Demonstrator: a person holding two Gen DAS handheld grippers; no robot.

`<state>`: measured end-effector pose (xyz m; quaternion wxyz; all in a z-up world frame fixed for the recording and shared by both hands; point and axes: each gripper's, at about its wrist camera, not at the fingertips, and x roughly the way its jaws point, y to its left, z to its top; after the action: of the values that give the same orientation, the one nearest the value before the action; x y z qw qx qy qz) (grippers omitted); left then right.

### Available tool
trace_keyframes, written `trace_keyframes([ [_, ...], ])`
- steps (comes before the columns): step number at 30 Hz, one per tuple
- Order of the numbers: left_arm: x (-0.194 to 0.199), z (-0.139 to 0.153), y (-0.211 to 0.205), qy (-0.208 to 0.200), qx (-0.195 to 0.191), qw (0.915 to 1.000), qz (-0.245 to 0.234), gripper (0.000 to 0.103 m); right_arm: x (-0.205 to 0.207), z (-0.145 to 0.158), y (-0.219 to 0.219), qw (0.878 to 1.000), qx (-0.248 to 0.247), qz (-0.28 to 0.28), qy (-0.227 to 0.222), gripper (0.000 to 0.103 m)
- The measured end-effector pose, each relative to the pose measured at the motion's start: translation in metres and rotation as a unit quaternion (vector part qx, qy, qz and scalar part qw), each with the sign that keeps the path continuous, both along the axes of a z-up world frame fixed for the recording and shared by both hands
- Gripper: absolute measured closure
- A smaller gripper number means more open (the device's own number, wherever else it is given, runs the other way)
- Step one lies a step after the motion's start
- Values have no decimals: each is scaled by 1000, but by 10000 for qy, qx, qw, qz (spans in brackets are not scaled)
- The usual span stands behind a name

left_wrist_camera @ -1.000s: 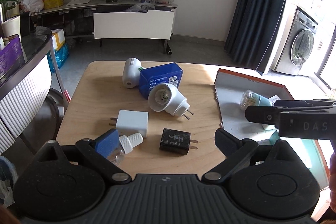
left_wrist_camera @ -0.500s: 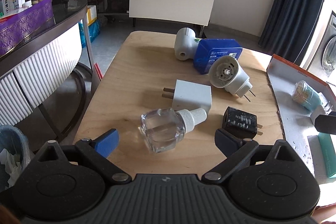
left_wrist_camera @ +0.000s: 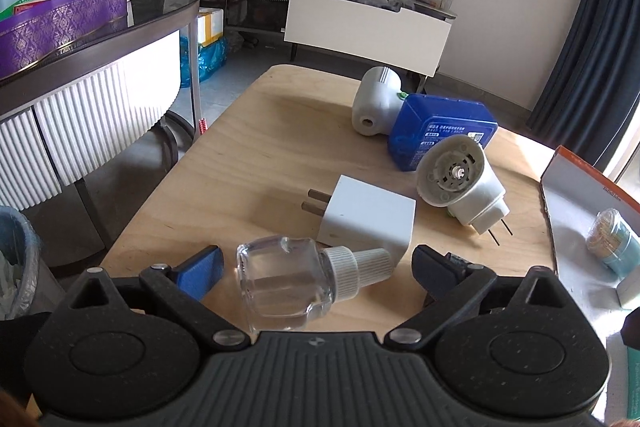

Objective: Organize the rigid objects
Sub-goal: 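Close the left tool around the glass bottle's body, then grasp the white plug-in repeller with the right tool while the left tool holds the bottle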

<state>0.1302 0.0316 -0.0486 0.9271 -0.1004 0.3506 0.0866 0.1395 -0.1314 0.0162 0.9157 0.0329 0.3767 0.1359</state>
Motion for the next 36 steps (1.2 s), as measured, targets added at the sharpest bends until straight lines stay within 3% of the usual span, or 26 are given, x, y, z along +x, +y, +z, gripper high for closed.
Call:
trace_keyframes([
  [11,-26,1,25,79,540,9965,-638,7,2,-4,-17,9998,118,-179,23,20],
  [14,-29,0,30,29,398,9970,-669,4,3,-5,-18,9997,147,-202,43,20],
  [21,-17,-3,17,-38,459,9979,-448,2,3,-2,-11,9999,80,-110,13,20],
  [25,-16,-5,11,-247,570,9974,-353,22,5,-1,-5,10000,20,-39,10,20],
  [36,-25,13,23,-418,239,9972,-572,23,28,-4,23,9993,-48,361,118,19],
])
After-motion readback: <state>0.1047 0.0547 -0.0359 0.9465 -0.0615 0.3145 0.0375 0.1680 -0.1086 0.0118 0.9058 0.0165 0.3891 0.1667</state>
